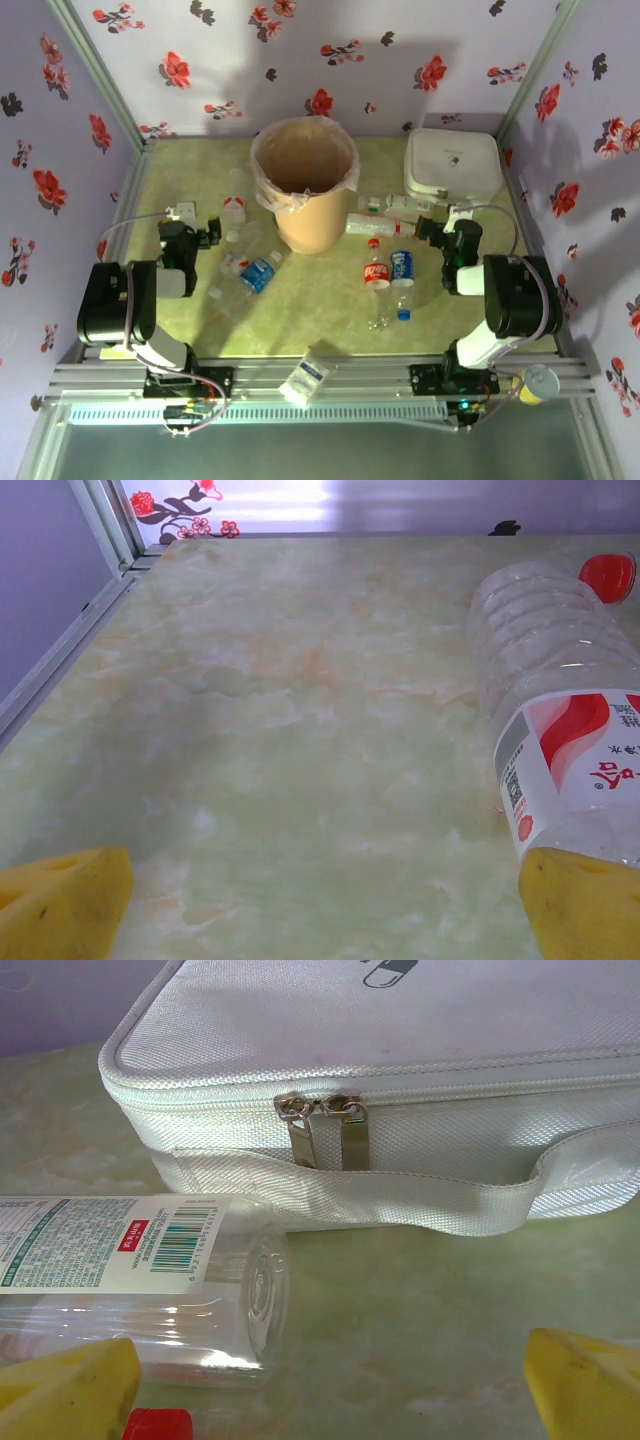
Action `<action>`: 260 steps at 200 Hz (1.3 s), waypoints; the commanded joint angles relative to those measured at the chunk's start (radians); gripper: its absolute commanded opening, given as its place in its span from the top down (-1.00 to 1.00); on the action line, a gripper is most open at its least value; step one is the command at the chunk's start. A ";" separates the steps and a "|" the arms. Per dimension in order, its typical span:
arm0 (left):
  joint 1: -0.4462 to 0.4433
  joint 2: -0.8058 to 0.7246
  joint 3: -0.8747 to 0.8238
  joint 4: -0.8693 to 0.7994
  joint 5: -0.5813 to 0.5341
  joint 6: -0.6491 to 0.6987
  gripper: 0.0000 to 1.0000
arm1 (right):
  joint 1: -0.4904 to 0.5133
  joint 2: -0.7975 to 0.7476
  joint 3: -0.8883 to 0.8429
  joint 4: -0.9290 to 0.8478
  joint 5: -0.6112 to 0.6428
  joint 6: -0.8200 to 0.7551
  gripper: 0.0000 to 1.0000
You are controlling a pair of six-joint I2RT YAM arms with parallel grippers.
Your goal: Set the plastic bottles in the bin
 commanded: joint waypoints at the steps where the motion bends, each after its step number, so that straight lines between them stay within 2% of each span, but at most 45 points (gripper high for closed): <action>1: 0.006 -0.019 -0.004 -0.013 0.010 0.006 -1.00 | 0.001 -0.020 -0.010 0.013 -0.007 0.010 -0.99; 81: 0.014 -0.020 -0.002 -0.018 0.027 0.001 -1.00 | 0.001 -0.018 -0.003 0.002 -0.005 0.012 -0.99; 98: 0.017 -0.021 -0.001 -0.019 0.030 -0.002 -1.00 | 0.001 -0.018 0.009 -0.025 0.053 0.032 -0.99; 141: 0.019 -0.020 -0.001 -0.020 0.034 -0.003 -1.00 | 0.001 -0.017 0.013 -0.028 0.059 0.033 -0.99; 164: 0.019 -0.069 0.013 -0.072 -0.011 -0.014 -1.00 | 0.001 -0.039 0.005 -0.028 0.086 0.047 -0.99; 180: 0.019 -0.173 0.036 -0.201 -0.036 -0.014 -1.00 | 0.001 -0.134 0.068 -0.238 0.101 0.048 -0.99; 197: 0.023 -0.255 0.045 -0.271 -0.113 -0.081 -1.00 | 0.002 -0.236 0.130 -0.417 0.120 0.074 -0.99; 222: 0.023 -0.380 0.108 -0.471 -0.139 -0.181 -1.00 | 0.007 -0.391 0.252 -0.788 0.167 0.166 -0.99; 244: 0.025 -0.465 0.209 -0.772 -0.182 -0.305 -1.00 | 0.023 -0.478 0.393 -1.195 0.188 0.234 -0.99; 260: 0.029 -0.494 0.299 -0.969 -0.169 -0.397 -1.00 | 0.027 -0.514 0.474 -1.475 0.185 0.284 -0.91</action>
